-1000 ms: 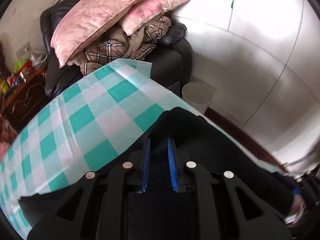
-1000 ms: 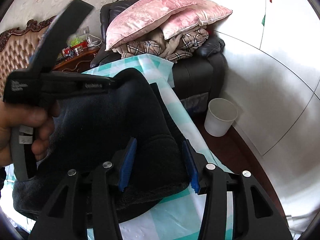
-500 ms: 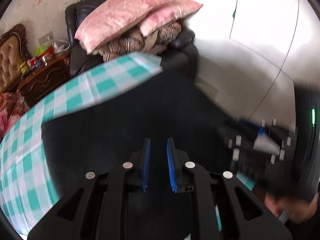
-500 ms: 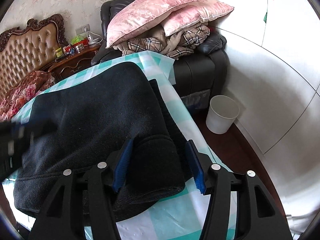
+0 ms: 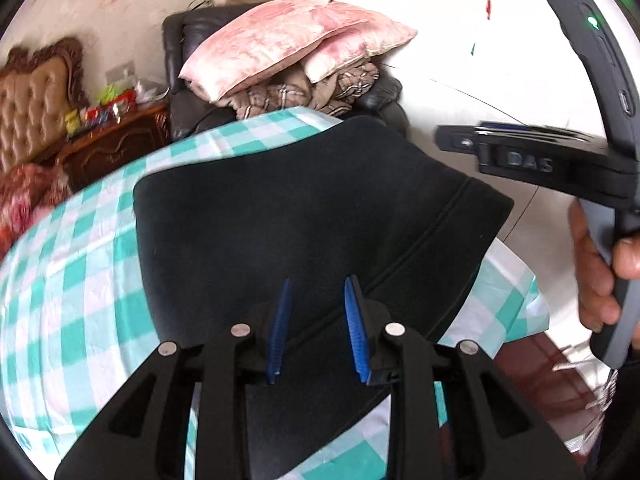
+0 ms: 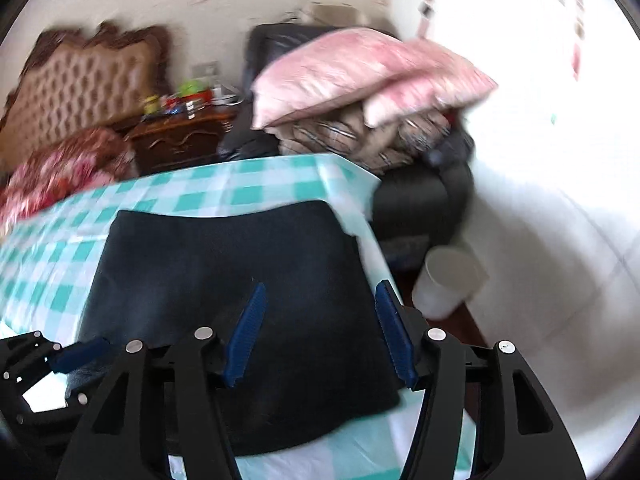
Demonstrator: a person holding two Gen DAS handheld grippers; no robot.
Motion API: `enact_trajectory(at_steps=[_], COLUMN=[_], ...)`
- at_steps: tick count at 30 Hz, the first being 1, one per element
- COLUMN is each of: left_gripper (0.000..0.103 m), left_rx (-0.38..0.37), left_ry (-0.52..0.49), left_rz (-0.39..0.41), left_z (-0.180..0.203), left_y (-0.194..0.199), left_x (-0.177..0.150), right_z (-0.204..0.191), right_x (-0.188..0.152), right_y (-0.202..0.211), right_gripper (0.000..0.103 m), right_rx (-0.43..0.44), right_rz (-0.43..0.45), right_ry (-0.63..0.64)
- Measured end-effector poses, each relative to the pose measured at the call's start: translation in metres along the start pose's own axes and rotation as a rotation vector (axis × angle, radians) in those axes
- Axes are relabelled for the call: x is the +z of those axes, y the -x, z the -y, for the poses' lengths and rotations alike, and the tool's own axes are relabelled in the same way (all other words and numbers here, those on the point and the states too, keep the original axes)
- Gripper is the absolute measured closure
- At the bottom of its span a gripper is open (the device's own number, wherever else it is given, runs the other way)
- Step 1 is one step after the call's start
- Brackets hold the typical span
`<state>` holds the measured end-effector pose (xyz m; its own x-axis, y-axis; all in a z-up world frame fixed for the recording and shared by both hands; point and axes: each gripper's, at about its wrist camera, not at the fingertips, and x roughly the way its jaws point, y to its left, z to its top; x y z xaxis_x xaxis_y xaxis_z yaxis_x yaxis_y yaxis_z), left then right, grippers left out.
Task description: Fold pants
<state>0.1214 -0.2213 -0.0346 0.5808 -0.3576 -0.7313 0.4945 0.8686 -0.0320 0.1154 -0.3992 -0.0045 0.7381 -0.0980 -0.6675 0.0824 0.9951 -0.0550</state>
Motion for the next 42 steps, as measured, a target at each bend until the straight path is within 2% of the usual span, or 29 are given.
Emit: enact_trajectory(at_steps=[2, 3, 5, 6, 9, 11, 13, 16, 18, 21, 22, 24, 25, 27, 29, 31, 35, 39, 42], left_gripper=[0.075, 0.075, 0.074, 0.073, 0.073, 0.073, 0.072, 0.071, 0.071, 0.071, 0.072, 0.073, 0.072, 0.074, 0.073, 0.069, 0.059, 0.058, 0.058], left_rx=[0.009, 0.015, 0.025, 0.037, 0.107, 0.147, 0.137, 0.094, 0.087, 0.004, 0.027, 0.02, 0.006, 0.03, 0.017, 0.044, 0.015, -0.032, -0.054], left_ry=[0.016, 0.022, 0.053, 0.066, 0.127, 0.168, 0.199, 0.238, 0.239, 0.233, 0.235, 0.242, 0.238, 0.246, 0.275, 0.25, 0.237, 0.21, 0.214], left_rz=[-0.007, -0.01, -0.01, -0.006, 0.003, 0.014, 0.031, 0.071, 0.086, 0.078, 0.058, 0.025, -0.031, -0.061, -0.051, -0.03, 0.01, 0.009, -0.012], left_z=[-0.008, -0.011, -0.023, -0.03, -0.063, -0.084, -0.101, -0.119, -0.126, -0.136, -0.142, -0.151, -0.157, -0.165, -0.167, -0.159, -0.14, -0.104, -0.082], left_y=[0.003, 0.003, 0.007, 0.01, 0.02, 0.027, 0.029, 0.023, 0.013, -0.01, -0.025, -0.047, -0.069, -0.087, -0.086, -0.074, -0.039, -0.009, 0.001], left_x=[-0.006, -0.008, -0.013, -0.015, -0.026, -0.029, -0.027, -0.01, 0.008, 0.04, 0.051, 0.062, 0.068, 0.069, 0.068, 0.067, 0.056, 0.027, 0.008], right_z=[-0.012, -0.016, -0.008, 0.005, 0.032, 0.044, 0.047, 0.032, 0.005, -0.017, -0.015, -0.005, -0.001, 0.006, 0.011, 0.013, 0.005, 0.013, 0.021], right_x=[0.002, -0.001, -0.01, -0.016, -0.026, -0.024, -0.018, 0.003, 0.023, 0.045, 0.05, 0.051, 0.045, 0.038, 0.034, 0.032, 0.024, -0.009, -0.031], right_y=[-0.016, -0.033, -0.058, -0.067, -0.067, -0.053, -0.042, -0.043, -0.058, -0.09, -0.103, -0.13, -0.136, -0.138, -0.137, -0.132, -0.1, -0.069, -0.055], right_gripper=[0.047, 0.047, 0.048, 0.046, 0.034, 0.034, 0.033, 0.034, 0.034, 0.035, 0.036, 0.039, 0.038, 0.035, 0.033, 0.033, 0.03, 0.031, 0.03], right_rx=[0.013, -0.001, -0.099, -0.115, -0.041, -0.064, -0.078, 0.018, 0.027, -0.001, -0.008, -0.042, -0.037, -0.027, -0.025, -0.026, -0.125, -0.175, -0.175], right_rz=[-0.028, -0.07, -0.142, -0.161, -0.166, -0.14, -0.11, -0.101, -0.099, -0.121, -0.142, -0.216, -0.239, -0.241, -0.241, -0.24, -0.185, -0.2, -0.208], right_ry=[0.054, 0.088, 0.095, 0.06, -0.049, -0.083, -0.112, -0.092, 0.013, 0.104, 0.099, 0.067, 0.046, 0.006, -0.018, -0.034, 0.002, -0.036, -0.067])
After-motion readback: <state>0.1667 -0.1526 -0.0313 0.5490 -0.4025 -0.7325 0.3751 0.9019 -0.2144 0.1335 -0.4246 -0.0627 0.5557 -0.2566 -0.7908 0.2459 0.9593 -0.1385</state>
